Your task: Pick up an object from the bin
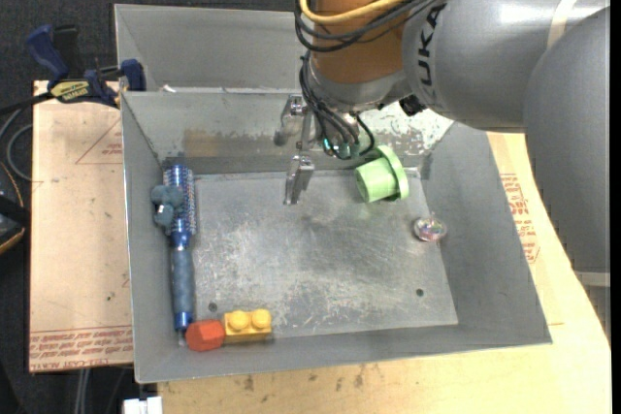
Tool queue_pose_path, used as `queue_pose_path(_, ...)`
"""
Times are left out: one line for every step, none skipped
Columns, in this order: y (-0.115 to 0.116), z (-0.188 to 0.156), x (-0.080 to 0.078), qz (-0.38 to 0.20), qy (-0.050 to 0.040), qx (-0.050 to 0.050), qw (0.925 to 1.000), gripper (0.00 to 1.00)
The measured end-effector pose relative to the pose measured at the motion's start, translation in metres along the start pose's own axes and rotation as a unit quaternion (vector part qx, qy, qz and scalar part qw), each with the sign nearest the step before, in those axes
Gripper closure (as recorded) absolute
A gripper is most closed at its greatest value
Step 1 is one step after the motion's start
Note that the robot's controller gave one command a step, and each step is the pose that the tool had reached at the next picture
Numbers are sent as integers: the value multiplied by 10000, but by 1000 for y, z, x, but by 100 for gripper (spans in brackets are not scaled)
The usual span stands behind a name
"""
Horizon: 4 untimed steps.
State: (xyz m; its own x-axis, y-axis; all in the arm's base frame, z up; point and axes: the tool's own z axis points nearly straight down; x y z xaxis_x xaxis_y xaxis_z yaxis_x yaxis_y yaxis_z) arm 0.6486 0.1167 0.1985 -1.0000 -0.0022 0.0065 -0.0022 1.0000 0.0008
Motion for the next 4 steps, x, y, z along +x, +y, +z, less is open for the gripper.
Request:
queue_pose_path(-84, 2, 33, 1203, -32, 6, 9927, 0)
queue_pose_path(-148, 71, 37, 1641, -8, 9, 9864, 0)
queue_pose_path(-120, 10, 29, 1390, -78, -13, 9903, 0)
queue_pose_path(-206, 61, 16, 1542, -55, 6, 9880, 0)
